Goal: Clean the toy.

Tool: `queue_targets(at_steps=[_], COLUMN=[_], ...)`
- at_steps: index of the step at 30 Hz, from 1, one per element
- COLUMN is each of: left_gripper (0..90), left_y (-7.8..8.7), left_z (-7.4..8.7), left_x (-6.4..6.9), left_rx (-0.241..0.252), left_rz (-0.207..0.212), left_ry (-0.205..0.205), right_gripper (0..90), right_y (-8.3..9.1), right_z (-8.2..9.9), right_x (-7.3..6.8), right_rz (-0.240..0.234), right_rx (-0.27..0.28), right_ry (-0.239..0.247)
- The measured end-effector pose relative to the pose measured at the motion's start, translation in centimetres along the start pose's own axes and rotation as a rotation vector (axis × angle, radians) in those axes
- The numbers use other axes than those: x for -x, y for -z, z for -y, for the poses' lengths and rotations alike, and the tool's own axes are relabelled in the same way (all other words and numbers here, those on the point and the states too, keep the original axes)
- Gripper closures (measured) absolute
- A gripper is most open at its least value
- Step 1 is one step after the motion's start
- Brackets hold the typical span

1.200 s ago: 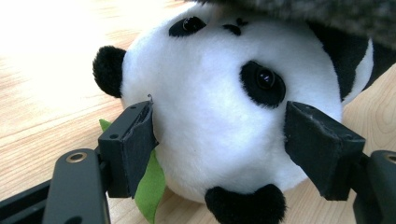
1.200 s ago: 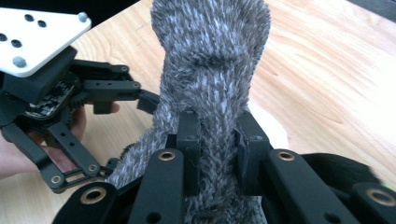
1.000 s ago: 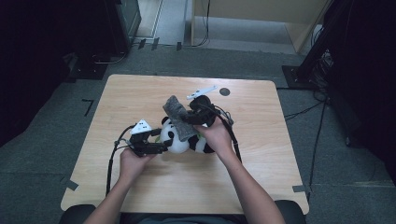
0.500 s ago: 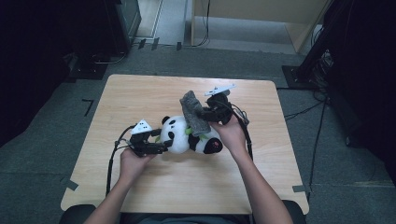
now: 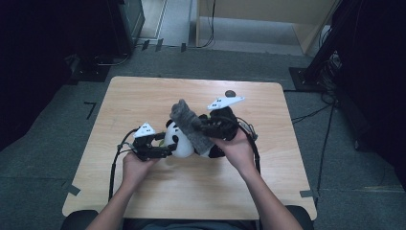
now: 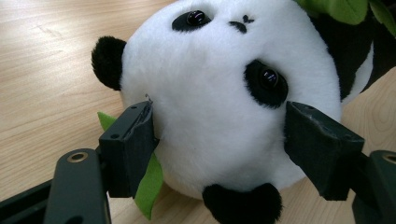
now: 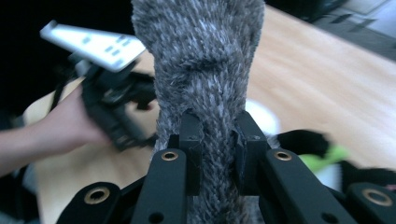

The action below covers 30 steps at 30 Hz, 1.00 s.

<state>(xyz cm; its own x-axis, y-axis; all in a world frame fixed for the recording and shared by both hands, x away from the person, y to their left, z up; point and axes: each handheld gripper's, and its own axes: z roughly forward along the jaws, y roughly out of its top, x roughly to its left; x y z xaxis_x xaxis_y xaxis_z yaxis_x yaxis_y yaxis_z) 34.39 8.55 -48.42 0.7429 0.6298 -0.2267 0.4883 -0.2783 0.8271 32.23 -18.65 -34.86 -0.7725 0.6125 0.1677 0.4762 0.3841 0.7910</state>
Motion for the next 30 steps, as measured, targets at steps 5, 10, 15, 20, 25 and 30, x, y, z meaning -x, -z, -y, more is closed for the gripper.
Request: queue_targets(at_steps=[5, 10, 15, 20, 25, 30], left_gripper=[25.8, 25.9, 25.8, 25.8, 25.9, 25.9], left_y=[0.0, 0.0, 0.0, 0.0, 0.0, 0.0], left_z=[-0.1, -0.1, -0.1, -0.2, -0.2, -0.2], left_x=[-0.1, -0.1, -0.1, 0.0, 0.0, 0.0], left_rx=[-0.004, -0.005, -0.008, -0.008, -0.008, -0.01], left_rz=[0.0, 0.001, 0.0, 0.0, -0.001, -0.002], left_ry=[0.0, -0.002, -0.004, -0.004, -0.004, -0.007], right_gripper=[77.5, 77.5, 77.6, 77.7, 77.8, 77.7], right_y=[-0.9, -1.7, -1.9, -2.7, -4.3, -5.9], right_z=[2.3, 4.7, 6.6, 7.8, 7.9, 8.0], right_x=[-1.5, -1.8, -1.6, -1.8, -2.9, -2.6], right_rz=[-0.057, -0.093, -0.103, -0.135, -0.176, -0.148], right_rx=[-0.05, -0.126, -0.175, -0.207, -0.266, -0.306], right_ry=[0.033, 0.032, 0.046, 0.047, 0.091, 0.097])
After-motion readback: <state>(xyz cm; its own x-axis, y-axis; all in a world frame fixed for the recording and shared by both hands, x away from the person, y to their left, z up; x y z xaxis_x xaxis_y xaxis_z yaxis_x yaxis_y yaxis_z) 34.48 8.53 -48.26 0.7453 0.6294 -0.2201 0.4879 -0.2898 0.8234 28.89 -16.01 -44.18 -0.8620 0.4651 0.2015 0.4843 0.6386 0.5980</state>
